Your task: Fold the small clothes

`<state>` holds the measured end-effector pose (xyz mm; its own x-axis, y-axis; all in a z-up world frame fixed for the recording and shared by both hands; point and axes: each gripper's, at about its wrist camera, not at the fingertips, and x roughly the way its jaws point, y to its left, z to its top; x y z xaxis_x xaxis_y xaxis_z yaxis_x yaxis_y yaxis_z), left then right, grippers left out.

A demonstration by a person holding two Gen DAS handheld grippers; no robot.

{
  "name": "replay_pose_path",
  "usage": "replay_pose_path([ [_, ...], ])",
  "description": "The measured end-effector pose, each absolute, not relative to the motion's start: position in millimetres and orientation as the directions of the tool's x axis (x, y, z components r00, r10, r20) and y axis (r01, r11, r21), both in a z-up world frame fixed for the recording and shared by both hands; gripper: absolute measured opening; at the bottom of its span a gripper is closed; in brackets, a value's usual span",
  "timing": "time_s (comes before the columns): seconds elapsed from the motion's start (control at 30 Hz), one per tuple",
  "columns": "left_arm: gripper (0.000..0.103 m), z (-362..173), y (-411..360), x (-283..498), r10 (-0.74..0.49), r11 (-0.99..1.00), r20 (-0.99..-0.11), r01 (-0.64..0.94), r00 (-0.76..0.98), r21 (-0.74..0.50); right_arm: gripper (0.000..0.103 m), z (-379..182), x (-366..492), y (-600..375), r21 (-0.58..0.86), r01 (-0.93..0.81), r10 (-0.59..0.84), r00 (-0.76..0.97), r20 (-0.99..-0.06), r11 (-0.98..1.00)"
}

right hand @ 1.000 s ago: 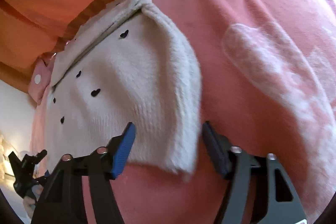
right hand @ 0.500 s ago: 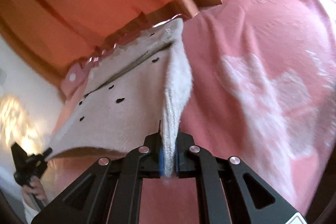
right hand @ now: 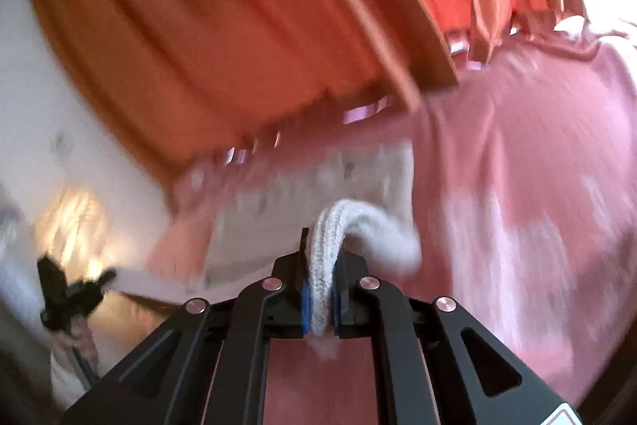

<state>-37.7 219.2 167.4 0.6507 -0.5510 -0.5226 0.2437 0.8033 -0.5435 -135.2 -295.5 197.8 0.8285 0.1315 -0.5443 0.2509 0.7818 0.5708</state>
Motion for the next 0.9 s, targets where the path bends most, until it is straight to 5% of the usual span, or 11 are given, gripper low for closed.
replay_pose_path([
  [0.3, 0.007, 71, 146, 155, -0.391, 0.884, -0.643, 0.076, 0.658, -0.46, 0.008, 77, 36, -340, 0.601, 0.478, 0.09, 0.73, -0.677, 0.64],
  [0.6, 0.009, 13, 147, 206, -0.401, 0.864, -0.681, 0.005, 0.612, -0.504, 0.01, 41, 78, -347, 0.553, 0.524, 0.09, 0.668, -0.738, 0.648],
  [0.73, 0.014, 19, 142, 210, -0.411, 0.87, -0.672, 0.046, 0.616, -0.49, 0.028, 58, 72, -353, 0.625, 0.476, 0.086, 0.749, -0.656, 0.618],
  [0.77, 0.021, 21, 144, 210, -0.43, 0.856, -0.656, 0.049, 0.62, -0.514, 0.031, 63, 70, -353, 0.626, 0.469, 0.067, 0.765, -0.64, 0.623],
  [0.83, 0.043, 29, 150, 205, -0.432, 0.839, -0.609, 0.05, 0.665, -0.541, 0.058, 79, 62, -352, 0.575, 0.49, -0.045, 0.785, -0.618, 0.656],
  [0.9, 0.062, 42, 154, 196, -0.377, 0.866, -0.579, 0.053, 0.723, -0.497, 0.065, 92, 55, -348, 0.497, 0.506, -0.144, 0.788, -0.598, 0.706],
])
